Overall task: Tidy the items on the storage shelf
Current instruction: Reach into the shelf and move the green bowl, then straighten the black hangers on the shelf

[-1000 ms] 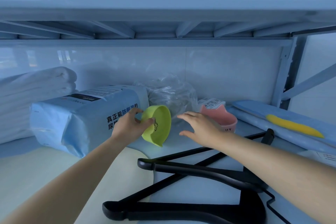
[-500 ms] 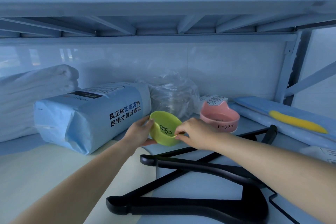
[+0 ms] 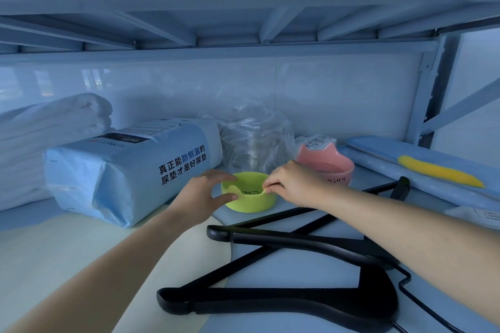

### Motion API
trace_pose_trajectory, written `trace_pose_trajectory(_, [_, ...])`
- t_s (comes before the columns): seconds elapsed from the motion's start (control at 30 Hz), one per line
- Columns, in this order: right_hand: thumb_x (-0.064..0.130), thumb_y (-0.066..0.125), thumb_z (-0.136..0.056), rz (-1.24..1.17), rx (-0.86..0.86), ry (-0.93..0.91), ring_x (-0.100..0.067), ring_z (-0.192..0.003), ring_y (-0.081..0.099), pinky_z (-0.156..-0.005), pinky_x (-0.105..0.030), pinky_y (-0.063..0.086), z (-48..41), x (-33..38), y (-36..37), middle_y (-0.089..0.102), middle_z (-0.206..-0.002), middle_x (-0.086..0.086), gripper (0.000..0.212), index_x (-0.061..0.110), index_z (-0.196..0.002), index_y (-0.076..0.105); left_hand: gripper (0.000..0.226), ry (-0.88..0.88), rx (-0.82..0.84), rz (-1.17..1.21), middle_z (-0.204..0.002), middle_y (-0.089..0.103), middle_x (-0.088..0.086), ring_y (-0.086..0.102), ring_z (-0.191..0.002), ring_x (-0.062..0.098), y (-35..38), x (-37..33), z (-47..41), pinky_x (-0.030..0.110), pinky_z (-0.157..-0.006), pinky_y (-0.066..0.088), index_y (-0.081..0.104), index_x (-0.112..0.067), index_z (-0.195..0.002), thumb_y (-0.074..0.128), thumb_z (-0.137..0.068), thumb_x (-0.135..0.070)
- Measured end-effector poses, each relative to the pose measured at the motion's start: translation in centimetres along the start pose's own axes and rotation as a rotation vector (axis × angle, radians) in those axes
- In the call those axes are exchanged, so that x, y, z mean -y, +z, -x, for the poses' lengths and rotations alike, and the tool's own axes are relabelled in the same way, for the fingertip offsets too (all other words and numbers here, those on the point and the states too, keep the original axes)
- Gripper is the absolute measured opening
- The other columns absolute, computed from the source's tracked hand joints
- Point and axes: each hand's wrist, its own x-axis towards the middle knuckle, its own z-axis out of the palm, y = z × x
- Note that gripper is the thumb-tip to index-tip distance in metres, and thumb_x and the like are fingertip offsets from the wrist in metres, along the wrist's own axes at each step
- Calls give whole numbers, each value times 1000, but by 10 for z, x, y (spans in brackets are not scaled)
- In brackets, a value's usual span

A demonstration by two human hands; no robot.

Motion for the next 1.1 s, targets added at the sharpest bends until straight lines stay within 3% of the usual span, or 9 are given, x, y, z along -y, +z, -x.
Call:
trace_pose_trajectory(0.07, [25, 61, -89, 2, -11, -1, -15, -98, 63, -79, -16, 38, 1, -1, 1, 71, -106, 2, 18, 19, -102, 73, 35, 65, 22, -41, -116, 62, -17, 52, -97, -5, 2, -6, -1, 3, -85, 36, 63, -31, -115, 70, -81, -36])
trace_pose_trajectory(0.2, [27, 62, -89, 9, 45, -3, -11, -101, 62, -79, -13, 35, 4, -2, 4, 70, -110, 5, 20, 20, -105, 72, 13, 100, 31, -81, -95, 69, -16, 59, -87, 3, 10, -14, -1, 13, -76, 42, 72, -30, -95, 69, -83, -30])
trace_pose_trajectory(0.33, [34, 64, -87, 18, 78, 21, -12, -102, 62, -91, -27, 47, 8, -4, -7, 68, -116, -1, 34, 19, -117, 65, 12, 117, 28, -106, -95, 66, -16, 59, -87, 4, 11, -17, 1, 13, -74, 41, 72, -31, -95, 67, -84, -29])
trace_pose_trajectory(0.43, [34, 66, -85, -6, 31, 4, 21, -78, 53, -71, 0, 38, 21, -11, -22, 69, -108, 4, 32, 20, -114, 67, 22, 163, 18, -137, -111, 63, -13, 58, -101, 5, 8, -24, 4, 22, -90, 43, 69, -30, -105, 67, -84, -29])
trace_pose_trajectory(0.47, [33, 66, -85, -11, 32, 7, 25, -70, 49, -65, 1, 35, 27, -15, -26, 70, -102, 6, 27, 22, -109, 69, 24, 180, 8, -131, -114, 61, -13, 57, -104, 4, 7, -28, 6, 22, -93, 42, 68, -31, -107, 68, -84, -30])
trace_pose_trajectory(0.6, [29, 66, -85, -10, 126, 33, 13, -73, 55, -69, -9, 42, 58, -26, -38, 71, -93, 12, 12, 25, -95, 72, 27, 277, 16, -32, -115, 62, -13, 55, -108, 2, 6, -55, 16, 18, -96, 40, 67, -30, -109, 69, -83, -28])
trace_pose_trajectory(0.8, [29, 65, -86, -70, 193, 25, 8, -82, 59, -74, -11, 46, 90, -34, -46, 70, -87, 17, 10, 25, -91, 73, 32, 364, 204, -75, -120, 57, -15, 46, -111, -2, 23, -93, 32, 17, -98, 34, 58, -32, -120, 61, -88, -33])
trace_pose_trajectory(1.0, [33, 66, -85, -90, 229, 36, 9, -86, 58, -71, -6, 42, 114, -46, -56, 67, -87, 23, 14, 30, -98, 70, 38, 283, 340, -135, -128, 54, -14, 45, -117, 0, 44, -110, 36, 6, -95, 27, 54, -32, -127, 57, -90, -37])
trace_pose_trajectory(1.1, [25, 62, -88, -88, 278, 69, 5, -88, 60, -79, -14, 48, 124, -52, -67, 69, -93, 17, 15, 28, -101, 69, 38, 228, 386, -167, -119, 58, -14, 50, -109, 3, 50, -116, 36, 9, -89, 33, 54, -33, -127, 59, -89, -37])
